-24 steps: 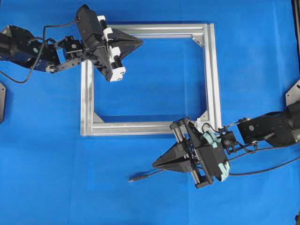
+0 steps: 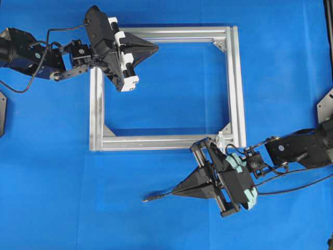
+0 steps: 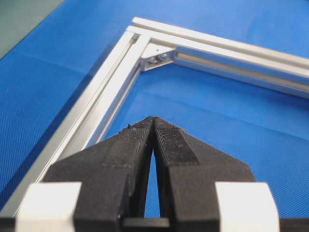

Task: Insert the wire through the string loop located on the right side.
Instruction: 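Lower the right gripper and grasp the black cable behind its USB plug, then lift the cable with the right gripper and move it rightward, then swing the right gripper left, aiming the plug at the white zip-tie loop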

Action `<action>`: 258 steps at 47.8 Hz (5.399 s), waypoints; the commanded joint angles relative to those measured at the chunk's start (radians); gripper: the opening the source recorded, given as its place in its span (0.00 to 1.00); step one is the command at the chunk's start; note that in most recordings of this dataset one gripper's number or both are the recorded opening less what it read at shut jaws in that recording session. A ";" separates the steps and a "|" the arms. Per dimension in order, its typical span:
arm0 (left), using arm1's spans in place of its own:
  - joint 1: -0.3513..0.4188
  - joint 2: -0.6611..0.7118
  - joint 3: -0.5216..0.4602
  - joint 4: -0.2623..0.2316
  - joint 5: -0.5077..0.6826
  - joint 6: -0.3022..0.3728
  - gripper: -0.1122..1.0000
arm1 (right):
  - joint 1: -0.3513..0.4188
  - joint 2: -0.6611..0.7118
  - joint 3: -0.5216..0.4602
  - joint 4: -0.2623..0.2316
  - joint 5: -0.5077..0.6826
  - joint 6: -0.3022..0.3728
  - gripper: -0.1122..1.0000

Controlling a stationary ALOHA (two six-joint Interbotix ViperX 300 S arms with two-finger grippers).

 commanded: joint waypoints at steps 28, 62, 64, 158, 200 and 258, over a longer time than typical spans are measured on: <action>-0.002 -0.029 -0.020 0.005 -0.005 0.002 0.10 | 0.017 -0.031 -0.012 0.064 0.020 0.078 0.86; -0.002 -0.031 -0.018 0.005 -0.005 0.002 0.10 | 0.064 0.189 -0.051 0.245 -0.069 0.078 0.85; -0.002 -0.029 -0.018 0.005 -0.005 0.002 0.10 | 0.064 0.190 -0.051 0.245 -0.066 0.078 0.85; 0.005 -0.031 -0.021 0.005 -0.005 0.000 0.10 | 0.067 -0.029 -0.061 0.230 0.247 0.021 0.07; 0.005 -0.031 -0.020 0.005 -0.005 0.000 0.10 | 0.067 -0.029 -0.060 0.232 0.250 0.021 0.07; 0.005 -0.031 -0.018 0.005 -0.011 -0.002 0.10 | 0.118 -0.607 0.472 0.276 0.426 0.031 0.07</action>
